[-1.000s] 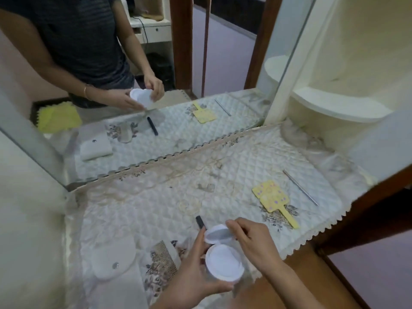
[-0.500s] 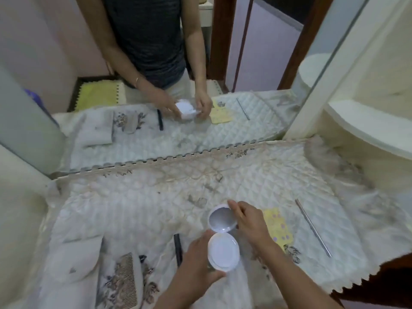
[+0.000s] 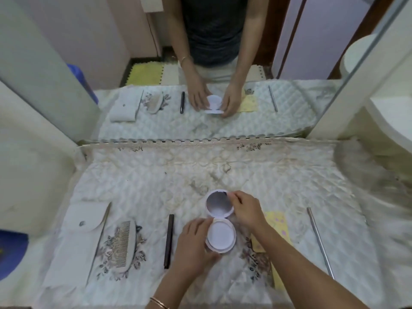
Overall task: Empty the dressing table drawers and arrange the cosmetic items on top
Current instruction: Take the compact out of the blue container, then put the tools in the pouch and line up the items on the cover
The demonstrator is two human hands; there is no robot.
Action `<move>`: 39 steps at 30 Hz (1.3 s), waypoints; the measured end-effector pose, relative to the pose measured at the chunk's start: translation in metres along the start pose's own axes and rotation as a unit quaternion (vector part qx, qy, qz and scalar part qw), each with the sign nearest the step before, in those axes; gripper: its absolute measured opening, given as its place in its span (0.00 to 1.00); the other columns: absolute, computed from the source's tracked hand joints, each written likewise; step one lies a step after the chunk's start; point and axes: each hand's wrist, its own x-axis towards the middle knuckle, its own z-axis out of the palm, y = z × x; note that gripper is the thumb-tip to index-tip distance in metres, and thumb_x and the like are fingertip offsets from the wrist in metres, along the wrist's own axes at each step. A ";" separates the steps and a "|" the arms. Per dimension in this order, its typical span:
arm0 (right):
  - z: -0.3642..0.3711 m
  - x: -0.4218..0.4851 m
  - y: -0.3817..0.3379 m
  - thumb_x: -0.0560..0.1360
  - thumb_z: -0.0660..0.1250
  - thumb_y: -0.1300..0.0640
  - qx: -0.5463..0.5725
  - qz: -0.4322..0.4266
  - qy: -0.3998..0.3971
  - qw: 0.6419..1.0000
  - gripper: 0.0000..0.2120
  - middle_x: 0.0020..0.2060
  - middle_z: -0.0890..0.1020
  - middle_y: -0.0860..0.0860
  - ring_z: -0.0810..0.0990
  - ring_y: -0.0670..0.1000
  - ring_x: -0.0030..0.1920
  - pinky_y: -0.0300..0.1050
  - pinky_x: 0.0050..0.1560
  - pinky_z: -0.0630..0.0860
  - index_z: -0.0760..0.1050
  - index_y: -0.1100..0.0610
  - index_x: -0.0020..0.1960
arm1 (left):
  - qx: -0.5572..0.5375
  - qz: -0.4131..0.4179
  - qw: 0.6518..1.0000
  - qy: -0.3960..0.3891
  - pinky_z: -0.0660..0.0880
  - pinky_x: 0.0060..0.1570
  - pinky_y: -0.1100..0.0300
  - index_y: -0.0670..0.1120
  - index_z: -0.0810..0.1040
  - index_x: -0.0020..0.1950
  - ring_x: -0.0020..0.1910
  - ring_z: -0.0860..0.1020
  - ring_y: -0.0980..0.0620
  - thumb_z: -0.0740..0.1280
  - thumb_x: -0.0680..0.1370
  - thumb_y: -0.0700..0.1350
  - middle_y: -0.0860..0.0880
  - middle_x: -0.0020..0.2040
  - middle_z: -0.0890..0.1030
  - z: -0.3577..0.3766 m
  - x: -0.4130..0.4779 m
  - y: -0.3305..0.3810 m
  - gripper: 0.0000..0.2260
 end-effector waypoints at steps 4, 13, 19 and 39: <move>-0.011 -0.021 0.002 0.80 0.55 0.55 0.022 0.004 0.019 1.000 0.14 0.51 0.79 0.52 0.77 0.52 0.52 0.41 0.49 0.70 0.73 0.59 0.61 | 0.032 0.016 0.999 -0.018 0.75 0.56 0.55 0.45 0.72 0.64 0.56 0.79 0.45 0.64 0.61 0.61 0.48 0.58 0.78 0.001 -0.004 0.000 0.35; -0.056 -0.109 0.061 0.77 0.61 0.61 0.002 0.150 0.203 0.967 0.09 0.45 0.80 0.50 0.79 0.49 0.48 0.37 0.47 0.70 0.77 0.58 0.54 | -0.059 0.171 0.979 0.099 0.76 0.48 0.54 0.49 0.71 0.53 0.51 0.71 0.49 0.69 0.64 0.47 0.44 0.50 0.81 0.014 -0.005 0.029 0.19; -0.085 -0.115 0.095 0.76 0.62 0.60 -0.041 0.195 0.252 0.947 0.10 0.47 0.75 0.51 0.73 0.48 0.46 0.38 0.48 0.69 0.75 0.59 0.57 | -0.060 0.264 0.963 0.013 0.75 0.47 0.63 0.55 0.73 0.46 0.51 0.70 0.56 0.61 0.68 0.50 0.55 0.42 0.83 0.036 0.027 0.070 0.08; -0.166 -0.077 0.109 0.71 0.69 0.61 0.124 0.010 0.015 0.992 0.16 0.30 0.79 0.48 0.76 0.42 0.32 0.33 0.37 0.72 0.75 0.40 0.34 | -0.513 -0.195 0.836 0.011 0.77 0.40 0.65 0.47 0.81 0.42 0.43 0.80 0.51 0.66 0.76 0.42 0.46 0.41 0.83 0.039 0.081 0.219 0.05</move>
